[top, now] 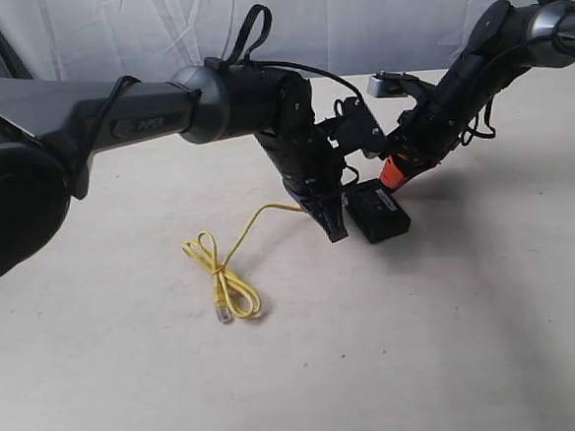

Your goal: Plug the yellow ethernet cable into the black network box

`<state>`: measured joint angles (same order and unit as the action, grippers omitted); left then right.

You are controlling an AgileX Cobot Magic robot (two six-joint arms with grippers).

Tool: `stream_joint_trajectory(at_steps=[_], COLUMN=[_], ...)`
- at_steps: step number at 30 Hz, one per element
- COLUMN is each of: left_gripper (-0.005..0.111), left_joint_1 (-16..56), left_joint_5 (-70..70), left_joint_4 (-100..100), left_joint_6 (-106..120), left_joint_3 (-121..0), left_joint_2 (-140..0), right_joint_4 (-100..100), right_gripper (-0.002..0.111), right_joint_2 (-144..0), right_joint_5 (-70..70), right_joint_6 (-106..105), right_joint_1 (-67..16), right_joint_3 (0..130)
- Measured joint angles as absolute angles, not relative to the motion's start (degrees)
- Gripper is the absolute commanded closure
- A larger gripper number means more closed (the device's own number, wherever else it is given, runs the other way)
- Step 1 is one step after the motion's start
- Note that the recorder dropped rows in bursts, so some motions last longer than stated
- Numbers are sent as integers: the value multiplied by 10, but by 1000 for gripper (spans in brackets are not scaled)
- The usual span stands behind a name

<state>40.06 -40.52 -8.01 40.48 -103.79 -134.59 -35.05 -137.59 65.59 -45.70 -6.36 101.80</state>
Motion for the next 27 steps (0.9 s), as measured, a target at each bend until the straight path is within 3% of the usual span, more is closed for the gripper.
stream_joint_trajectory(at_steps=[27], left_gripper=[107], left_joint_1=[398], left_joint_5=[-409], left_joint_4=[-108], left_joint_6=[405], left_joint_3=[-1038], left_joint_2=[-1351], right_joint_4=[-358], right_gripper=[109], right_joint_2=[-1376], right_joint_5=[658], right_joint_6=[-463], right_joint_1=[-64], right_joint_3=[1018])
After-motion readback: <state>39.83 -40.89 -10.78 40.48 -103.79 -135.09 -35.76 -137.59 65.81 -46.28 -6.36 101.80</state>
